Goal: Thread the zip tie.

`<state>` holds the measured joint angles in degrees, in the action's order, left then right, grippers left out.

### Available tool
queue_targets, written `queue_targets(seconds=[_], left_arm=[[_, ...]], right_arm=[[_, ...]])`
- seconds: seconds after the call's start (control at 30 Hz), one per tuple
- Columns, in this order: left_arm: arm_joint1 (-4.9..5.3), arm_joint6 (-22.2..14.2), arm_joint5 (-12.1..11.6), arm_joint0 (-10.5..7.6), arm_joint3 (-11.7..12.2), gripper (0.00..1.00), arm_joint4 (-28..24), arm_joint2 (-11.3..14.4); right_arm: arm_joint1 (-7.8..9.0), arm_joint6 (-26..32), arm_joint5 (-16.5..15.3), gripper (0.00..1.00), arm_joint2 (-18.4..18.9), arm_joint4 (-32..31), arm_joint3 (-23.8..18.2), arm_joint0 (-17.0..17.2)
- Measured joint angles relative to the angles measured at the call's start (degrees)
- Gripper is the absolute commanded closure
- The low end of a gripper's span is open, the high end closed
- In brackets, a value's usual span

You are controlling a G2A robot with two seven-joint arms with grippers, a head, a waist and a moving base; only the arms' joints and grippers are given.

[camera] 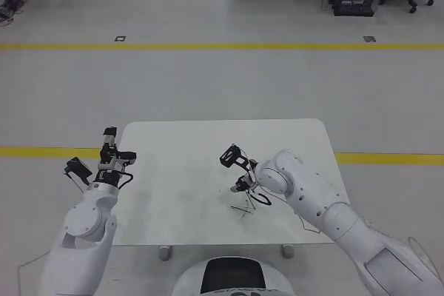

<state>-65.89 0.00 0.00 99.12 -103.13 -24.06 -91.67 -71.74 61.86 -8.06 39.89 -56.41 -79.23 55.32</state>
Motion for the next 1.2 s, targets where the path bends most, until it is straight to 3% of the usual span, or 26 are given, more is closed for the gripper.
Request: queue_targets(seconds=[0.13, 0.53, 0.87, 1.2], left_arm=[[0.0, 0.0, 0.0, 0.0, 0.0, 0.0, 0.0, 0.0], [0.0, 0.0, 0.0, 0.0, 0.0, 0.0, 0.0, 0.0], [0.0, 0.0, 0.0, 0.0, 0.0, 0.0, 0.0, 0.0], [0.0, 0.0, 0.0, 0.0, 0.0, 0.0, 0.0, 0.0]], right_arm=[[-0.96, 3.43, 2.12, 0.0, -2.43, -2.98, 1.66, -0.94], [-4.88, 7.91, 1.15, 0.0, -7.86, -0.2, 11.23, -5.71], [-4.87, 7.77, 1.01, 0.0, -7.93, -0.31, 11.21, -5.67], [-5.77, 8.27, -8.56, 0.0, -8.74, 4.09, 15.66, -6.29]])
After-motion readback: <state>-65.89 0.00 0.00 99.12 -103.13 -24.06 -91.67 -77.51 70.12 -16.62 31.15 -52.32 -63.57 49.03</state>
